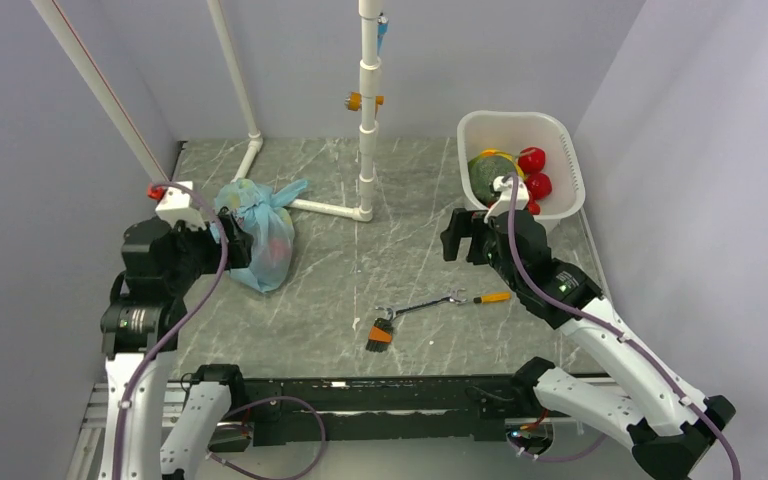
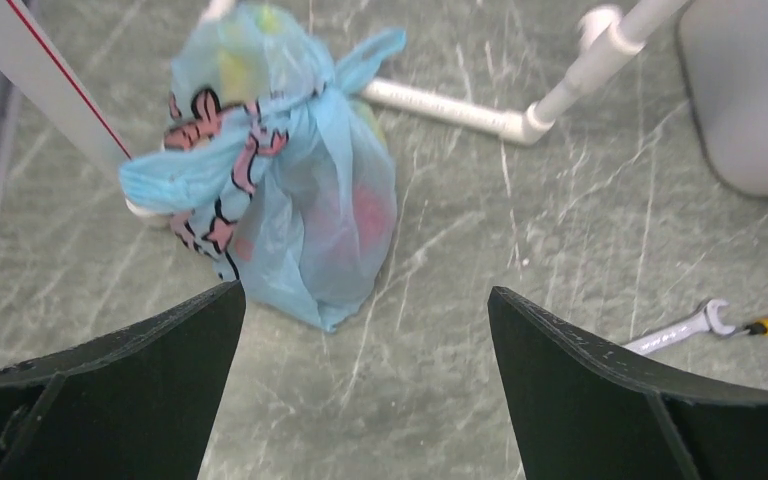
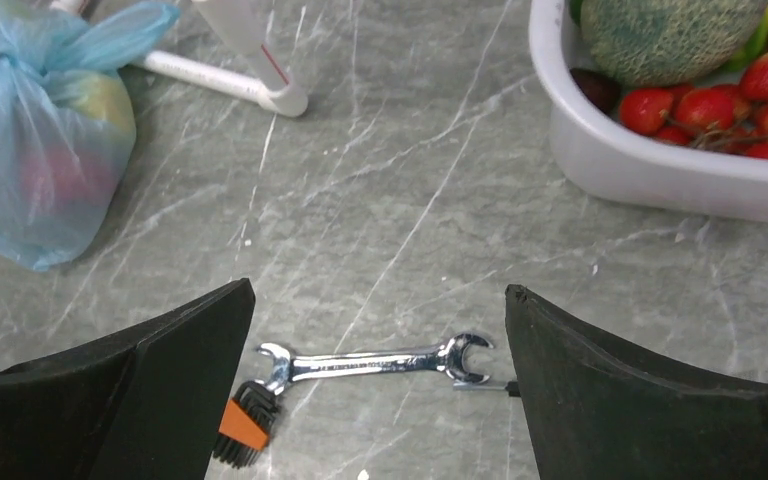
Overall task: Take the fake fruits out of the plastic bag
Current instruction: Move the plastic bag to the center of the board.
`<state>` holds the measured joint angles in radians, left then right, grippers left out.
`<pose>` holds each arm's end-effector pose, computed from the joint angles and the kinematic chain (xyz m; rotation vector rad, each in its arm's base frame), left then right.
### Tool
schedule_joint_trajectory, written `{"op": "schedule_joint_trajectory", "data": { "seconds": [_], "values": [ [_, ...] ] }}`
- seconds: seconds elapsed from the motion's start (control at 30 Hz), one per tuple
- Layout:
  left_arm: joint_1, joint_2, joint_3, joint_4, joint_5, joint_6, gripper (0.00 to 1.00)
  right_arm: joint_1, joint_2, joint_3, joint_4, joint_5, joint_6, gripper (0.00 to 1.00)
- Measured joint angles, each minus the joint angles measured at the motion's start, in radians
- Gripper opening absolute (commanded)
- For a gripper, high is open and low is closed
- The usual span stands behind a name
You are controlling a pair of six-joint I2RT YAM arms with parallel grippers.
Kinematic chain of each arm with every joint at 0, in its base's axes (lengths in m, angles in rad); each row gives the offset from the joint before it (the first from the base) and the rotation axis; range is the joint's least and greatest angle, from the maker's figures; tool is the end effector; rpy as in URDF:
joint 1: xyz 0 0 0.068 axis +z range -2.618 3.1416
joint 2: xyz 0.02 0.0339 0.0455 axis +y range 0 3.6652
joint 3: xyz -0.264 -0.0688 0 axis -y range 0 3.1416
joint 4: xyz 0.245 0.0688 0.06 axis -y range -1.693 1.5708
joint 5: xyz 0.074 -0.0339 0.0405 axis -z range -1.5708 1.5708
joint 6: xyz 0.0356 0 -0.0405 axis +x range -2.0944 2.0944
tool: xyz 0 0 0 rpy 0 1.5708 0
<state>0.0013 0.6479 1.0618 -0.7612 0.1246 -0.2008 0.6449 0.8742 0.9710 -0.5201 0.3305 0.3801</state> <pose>0.1125 -0.0043 0.3891 -0.1102 1.9203 -0.2535 0.1563 0.1031 0.3552 -0.0497 1.9848 0.3387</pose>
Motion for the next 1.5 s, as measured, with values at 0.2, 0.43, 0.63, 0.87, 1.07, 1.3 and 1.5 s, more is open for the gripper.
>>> {"op": "schedule_joint_trajectory", "data": {
  "seconds": [0.2,0.43,0.63,0.87,1.07,1.3,1.5],
  "values": [
    [-0.003,0.076,-0.091,-0.003,0.000,-0.004,0.99,0.000,-0.005,-0.035,0.003,-0.054,0.009,1.00],
    [-0.005,0.240,-0.101,0.021,-0.036,0.013,0.99,0.000,-0.005,-0.077,0.068,-0.171,0.010,1.00],
    [-0.005,0.518,-0.014,0.029,-0.104,0.023,0.99,0.000,-0.006,-0.116,0.113,-0.270,0.015,1.00],
    [-0.005,0.680,0.084,0.061,-0.122,0.024,0.99,0.000,-0.005,-0.122,0.133,-0.340,0.033,1.00],
    [-0.005,0.777,0.195,0.073,-0.119,0.048,0.94,0.000,0.008,-0.127,0.148,-0.365,0.058,1.00],
    [-0.005,0.910,0.302,0.078,-0.122,0.085,0.80,0.000,0.086,-0.127,0.152,-0.396,0.085,1.00],
    [-0.012,0.936,0.248,0.091,-0.103,0.108,0.68,0.000,0.098,-0.121,0.155,-0.424,0.113,1.00]
  ]
}}
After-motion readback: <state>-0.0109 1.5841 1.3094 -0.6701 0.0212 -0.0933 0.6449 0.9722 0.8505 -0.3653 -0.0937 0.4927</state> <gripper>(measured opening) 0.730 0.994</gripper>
